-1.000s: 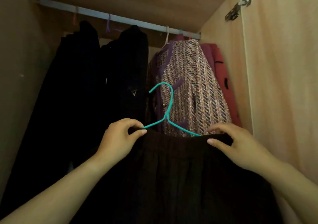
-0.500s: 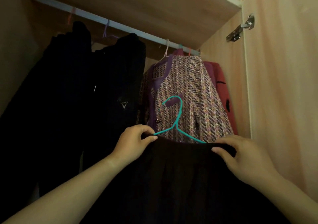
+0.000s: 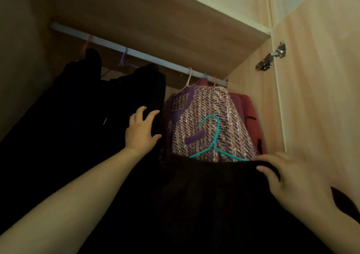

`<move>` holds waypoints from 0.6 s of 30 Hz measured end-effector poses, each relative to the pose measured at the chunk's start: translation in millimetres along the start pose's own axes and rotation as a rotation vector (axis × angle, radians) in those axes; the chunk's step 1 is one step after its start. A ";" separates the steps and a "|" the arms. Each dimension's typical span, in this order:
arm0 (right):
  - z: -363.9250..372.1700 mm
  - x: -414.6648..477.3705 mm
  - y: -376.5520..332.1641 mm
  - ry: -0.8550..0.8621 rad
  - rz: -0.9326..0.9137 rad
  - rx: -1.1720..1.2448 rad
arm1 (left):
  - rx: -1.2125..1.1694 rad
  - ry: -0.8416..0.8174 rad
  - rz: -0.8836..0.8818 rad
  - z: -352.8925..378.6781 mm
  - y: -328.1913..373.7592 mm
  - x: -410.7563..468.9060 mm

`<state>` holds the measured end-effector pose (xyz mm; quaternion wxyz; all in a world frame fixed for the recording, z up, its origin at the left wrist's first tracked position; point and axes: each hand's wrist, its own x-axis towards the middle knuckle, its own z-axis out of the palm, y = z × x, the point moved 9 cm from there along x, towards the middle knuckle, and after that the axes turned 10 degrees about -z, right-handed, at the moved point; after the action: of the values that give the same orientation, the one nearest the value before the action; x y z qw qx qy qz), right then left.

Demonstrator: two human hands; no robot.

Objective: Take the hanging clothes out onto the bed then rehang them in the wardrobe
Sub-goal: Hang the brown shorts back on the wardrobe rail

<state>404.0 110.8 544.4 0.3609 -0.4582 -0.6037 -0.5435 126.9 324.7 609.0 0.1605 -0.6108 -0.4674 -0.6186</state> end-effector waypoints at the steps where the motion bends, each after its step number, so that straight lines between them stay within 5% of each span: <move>1: 1.3 -0.5 2.8 -0.002 0.000 0.010 | 0.009 -0.003 0.017 2.7 1.7 2.2; 9: 6.3 -2.5 22.1 0.068 -0.005 0.039 | -0.245 0.041 0.079 -15.6 -24.0 1.1; 18: 43.3 6.3 14.0 0.059 0.039 0.021 | -0.163 0.178 0.093 -101.7 -74.6 -19.8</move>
<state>417.9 154.4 548.3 0.3939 -0.4500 -0.5893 -0.5433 11.9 276.8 581.1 0.1798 -0.5853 -0.3709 -0.6983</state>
